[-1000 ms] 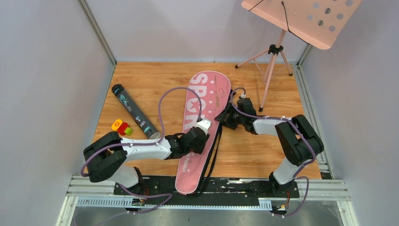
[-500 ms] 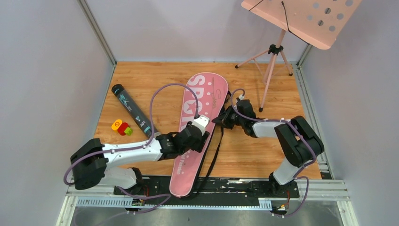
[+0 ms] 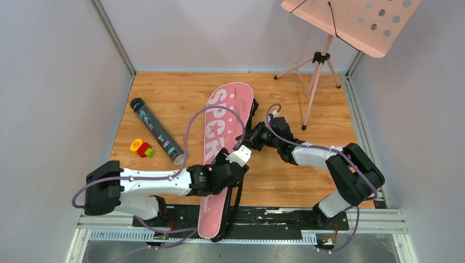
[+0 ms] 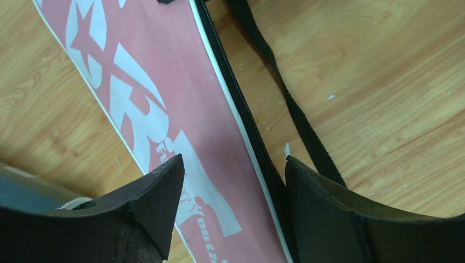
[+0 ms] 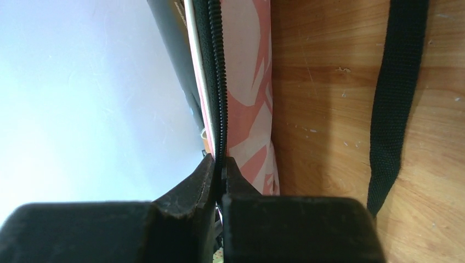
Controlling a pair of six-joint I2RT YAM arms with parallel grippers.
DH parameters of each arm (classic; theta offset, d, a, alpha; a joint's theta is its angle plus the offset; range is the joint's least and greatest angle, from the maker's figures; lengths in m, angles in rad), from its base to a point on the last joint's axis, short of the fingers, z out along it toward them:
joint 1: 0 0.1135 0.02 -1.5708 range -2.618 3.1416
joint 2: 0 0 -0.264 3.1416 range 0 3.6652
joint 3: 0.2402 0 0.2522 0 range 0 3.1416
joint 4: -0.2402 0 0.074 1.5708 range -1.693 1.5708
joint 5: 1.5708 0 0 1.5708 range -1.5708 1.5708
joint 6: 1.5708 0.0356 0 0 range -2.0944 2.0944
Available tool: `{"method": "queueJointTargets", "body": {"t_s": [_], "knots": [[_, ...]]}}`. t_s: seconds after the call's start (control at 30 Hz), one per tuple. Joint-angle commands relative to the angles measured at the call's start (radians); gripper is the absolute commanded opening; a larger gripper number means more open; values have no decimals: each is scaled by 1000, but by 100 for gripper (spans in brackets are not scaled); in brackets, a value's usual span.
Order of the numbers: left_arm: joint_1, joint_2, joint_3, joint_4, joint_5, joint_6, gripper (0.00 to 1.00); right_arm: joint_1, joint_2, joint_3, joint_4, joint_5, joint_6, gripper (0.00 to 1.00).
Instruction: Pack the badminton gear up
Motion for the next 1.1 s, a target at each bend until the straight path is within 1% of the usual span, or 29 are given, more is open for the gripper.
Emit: {"method": "queueJointTargets", "body": {"t_s": [0.0,0.07,0.27,0.37,0.43,0.47,0.5,0.53,0.57,0.6,0.63,0.7,0.73,0.77,0.8,0.83,0.87,0.9,0.93,0.97,1.07], "knots": [[-41,26,44,-49,-121,-24,75,4,-45,-7,121,51,123,0],[-63,50,53,-69,-145,-49,76,4,-55,-23,133,74,146,0],[-117,163,109,-227,-265,-176,77,2,-105,-43,96,132,144,0],[-130,187,119,-268,-288,-204,74,0,-112,-55,119,122,143,0],[-132,193,119,-277,-292,-215,66,0,-108,-61,145,97,145,0],[-132,194,121,-288,-299,-234,56,1,-107,-65,155,88,148,0],[-132,191,123,-306,-305,-247,52,1,-106,-69,168,75,148,0],[-133,186,121,-313,-316,-265,42,1,-105,-74,178,65,147,0],[-132,168,118,-319,-321,-268,36,1,-107,-79,184,59,140,0],[-132,156,110,-317,-320,-264,22,1,-111,-82,185,55,123,0],[-132,126,106,-306,-314,-259,11,0,-117,-83,184,49,100,3],[-132,68,89,-279,-299,-230,1,-3,-129,-79,167,38,40,12],[-130,21,74,-254,-291,-210,0,-3,-138,-66,129,40,8,20],[-128,-3,65,-240,-264,-197,0,-3,-149,-44,65,58,-36,28],[-118,-59,46,-212,-244,-174,0,-2,-164,-21,-13,80,-73,37],[-101,-90,37,-200,-199,-156,0,-1,-182,-7,-56,100,-105,44],[-89,-153,15,-173,-172,-146,0,-2,-201,-3,-73,113,-148,48],[-66,-184,2,-161,-121,-126,0,-3,-221,0,-89,123,-181,51],[-54,-243,-19,-142,-97,-119,0,-3,-249,16,-119,142,-219,54],[-34,-270,-28,-136,-64,-109,0,-2,-268,33,-155,159,-271,55],[-13,-380,-50,-141,-33,-94,0,-4,-326,67,-239,215,-418,57]]}}
